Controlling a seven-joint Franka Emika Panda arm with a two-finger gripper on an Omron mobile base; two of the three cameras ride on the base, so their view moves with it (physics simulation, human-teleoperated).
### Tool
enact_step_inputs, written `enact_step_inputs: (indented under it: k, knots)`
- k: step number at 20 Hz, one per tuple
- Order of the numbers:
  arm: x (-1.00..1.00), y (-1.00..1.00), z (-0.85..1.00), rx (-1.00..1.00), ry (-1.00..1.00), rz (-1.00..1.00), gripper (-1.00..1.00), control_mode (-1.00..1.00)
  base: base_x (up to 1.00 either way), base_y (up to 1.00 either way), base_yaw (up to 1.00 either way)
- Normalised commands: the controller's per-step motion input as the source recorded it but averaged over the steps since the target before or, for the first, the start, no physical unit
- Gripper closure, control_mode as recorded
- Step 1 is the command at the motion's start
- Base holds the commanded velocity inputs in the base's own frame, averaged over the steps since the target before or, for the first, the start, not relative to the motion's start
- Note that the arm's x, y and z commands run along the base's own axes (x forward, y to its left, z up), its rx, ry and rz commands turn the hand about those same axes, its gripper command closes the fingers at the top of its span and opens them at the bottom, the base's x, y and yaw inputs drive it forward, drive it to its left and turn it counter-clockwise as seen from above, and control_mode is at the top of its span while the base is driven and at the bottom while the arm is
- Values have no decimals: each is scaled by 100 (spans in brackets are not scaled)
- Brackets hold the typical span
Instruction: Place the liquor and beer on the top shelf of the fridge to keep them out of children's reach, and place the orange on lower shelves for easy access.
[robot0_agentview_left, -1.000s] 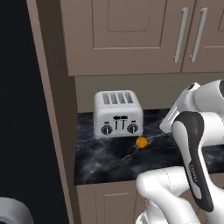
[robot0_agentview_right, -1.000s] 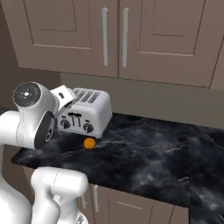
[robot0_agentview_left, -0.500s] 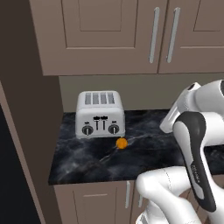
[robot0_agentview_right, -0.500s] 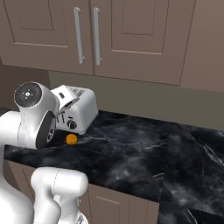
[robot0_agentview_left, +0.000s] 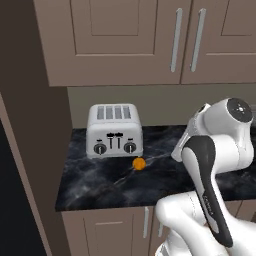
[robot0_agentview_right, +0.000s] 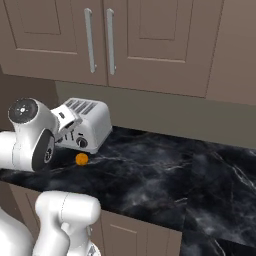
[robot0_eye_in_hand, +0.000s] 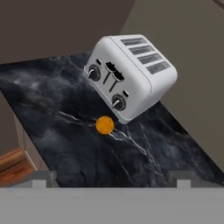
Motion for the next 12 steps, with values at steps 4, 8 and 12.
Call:
enact_step_inputs:
  k: [4, 8, 12]
  knots:
    - [8, 38, -68, -5, 20, 0, -100, -100, 0, 0, 0]
    - [20, 31, -63, 0, 13, 0, -100, -100, 0, 0, 0]
    - [19, 17, -46, 0, 2, -8, -100, -100, 0, 0, 0]
